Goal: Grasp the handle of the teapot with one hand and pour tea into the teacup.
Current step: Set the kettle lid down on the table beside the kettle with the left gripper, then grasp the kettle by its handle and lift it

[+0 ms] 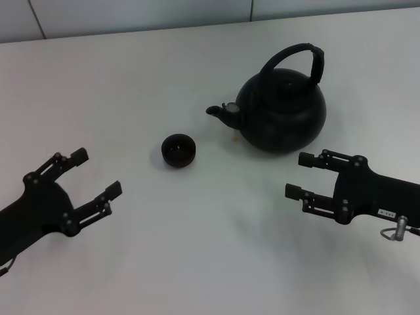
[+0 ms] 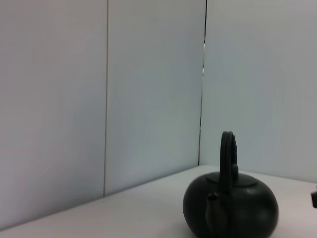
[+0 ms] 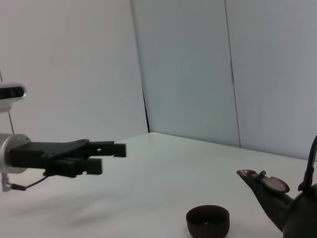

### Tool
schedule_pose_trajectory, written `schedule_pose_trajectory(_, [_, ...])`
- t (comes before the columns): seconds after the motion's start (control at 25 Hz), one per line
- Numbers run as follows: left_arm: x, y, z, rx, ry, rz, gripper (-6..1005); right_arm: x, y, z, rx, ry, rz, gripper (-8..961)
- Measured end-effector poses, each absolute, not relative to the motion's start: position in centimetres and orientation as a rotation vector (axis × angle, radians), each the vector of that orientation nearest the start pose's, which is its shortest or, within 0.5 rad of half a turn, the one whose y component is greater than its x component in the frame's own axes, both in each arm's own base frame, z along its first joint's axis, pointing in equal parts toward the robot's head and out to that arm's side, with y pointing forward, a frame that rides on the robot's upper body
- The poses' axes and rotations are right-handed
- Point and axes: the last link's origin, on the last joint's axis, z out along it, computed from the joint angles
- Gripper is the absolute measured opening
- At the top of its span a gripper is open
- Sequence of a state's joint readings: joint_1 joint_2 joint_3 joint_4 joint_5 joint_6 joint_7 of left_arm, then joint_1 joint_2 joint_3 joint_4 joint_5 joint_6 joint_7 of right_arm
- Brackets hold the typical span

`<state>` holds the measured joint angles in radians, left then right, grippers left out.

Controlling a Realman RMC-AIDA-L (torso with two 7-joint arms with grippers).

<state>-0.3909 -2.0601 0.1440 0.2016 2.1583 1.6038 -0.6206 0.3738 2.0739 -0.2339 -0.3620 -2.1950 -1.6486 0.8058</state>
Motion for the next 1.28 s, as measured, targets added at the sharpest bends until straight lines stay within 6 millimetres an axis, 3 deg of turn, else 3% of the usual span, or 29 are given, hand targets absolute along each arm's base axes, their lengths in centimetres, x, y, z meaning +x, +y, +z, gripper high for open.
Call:
schedule_pose_trajectory(0.44, [-32.4, 24.5, -2.4, -2.411, -0.368, -0.878, 860, 32.8, 24.9, -1.7, -2.498, 0.479, 0.826, 661])
schedule_pose_trajectory(0.68, [-33.6, 23.9, -2.6, -2.488, -0.331, -0.75, 859, 33.0, 24.7, -1.7, -2.495, 0.487, 0.824, 661])
schedule_pose_trajectory(1.28, [-33.9, 24.1, -2.2, -2.49, -0.31, -0.71, 859, 32.8, 24.3, -2.3, -2.491, 0.509, 0.851, 660])
